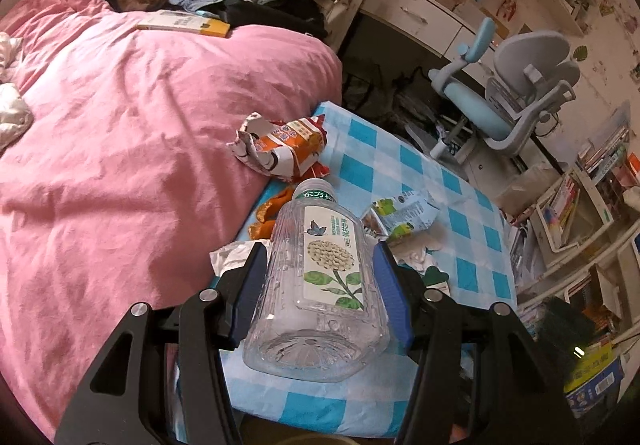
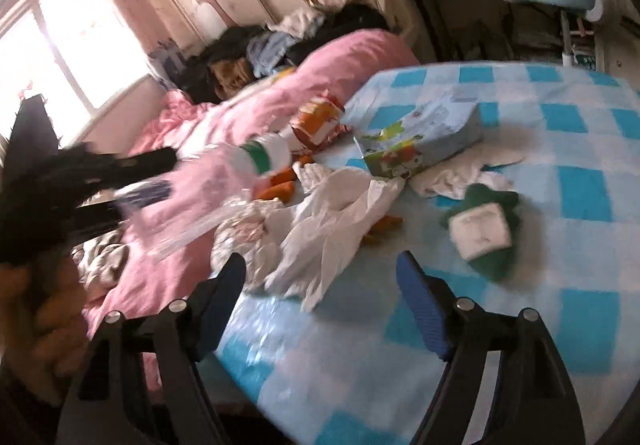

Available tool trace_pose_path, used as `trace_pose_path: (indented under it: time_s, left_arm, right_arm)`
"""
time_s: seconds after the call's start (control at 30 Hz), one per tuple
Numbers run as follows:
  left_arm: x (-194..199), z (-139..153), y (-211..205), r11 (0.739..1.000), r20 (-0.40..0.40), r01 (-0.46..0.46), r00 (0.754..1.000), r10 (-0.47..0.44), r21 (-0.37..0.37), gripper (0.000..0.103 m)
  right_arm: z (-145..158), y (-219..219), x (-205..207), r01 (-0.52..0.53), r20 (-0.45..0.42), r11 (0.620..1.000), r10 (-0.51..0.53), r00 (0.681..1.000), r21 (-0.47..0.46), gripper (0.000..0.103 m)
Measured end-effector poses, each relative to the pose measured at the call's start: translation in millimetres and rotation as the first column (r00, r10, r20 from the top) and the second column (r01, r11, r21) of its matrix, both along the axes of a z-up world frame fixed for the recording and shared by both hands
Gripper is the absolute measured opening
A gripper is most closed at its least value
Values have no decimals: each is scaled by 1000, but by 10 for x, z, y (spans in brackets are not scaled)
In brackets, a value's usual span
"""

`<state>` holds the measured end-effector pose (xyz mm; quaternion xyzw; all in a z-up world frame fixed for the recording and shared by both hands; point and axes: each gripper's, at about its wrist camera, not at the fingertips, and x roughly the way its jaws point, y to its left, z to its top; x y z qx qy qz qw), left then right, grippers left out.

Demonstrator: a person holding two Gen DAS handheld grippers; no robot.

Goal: Collect trash

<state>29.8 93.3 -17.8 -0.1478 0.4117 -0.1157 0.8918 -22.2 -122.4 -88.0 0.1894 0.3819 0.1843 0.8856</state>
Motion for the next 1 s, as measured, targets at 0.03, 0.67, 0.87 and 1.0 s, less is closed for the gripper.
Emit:
trace_pose_path:
  time_s: [0.03, 0.67, 0.87, 1.0]
  left_arm:
    - [3, 5, -2, 1000, 2, 2, 1000, -2, 2, 52]
    - [-375, 184, 27, 999, 89, 39, 995, -37, -17, 52]
    - [-845, 137, 32, 998, 93, 65, 994, -64, -7, 52]
    - [-1250, 66, -64, 993, 67, 115, 991, -116, 14, 52]
  right_arm:
    - [-60, 25, 77, 6, -20, 1000, -5, 1000, 8, 66]
    - [683, -326, -681, -45, 240, 997, 29, 970, 60, 3]
    - [793, -229, -1228, -205, 261, 978, 192, 946, 26, 3]
    - [676, -64, -1586, -345, 195, 938, 344, 919, -31, 3]
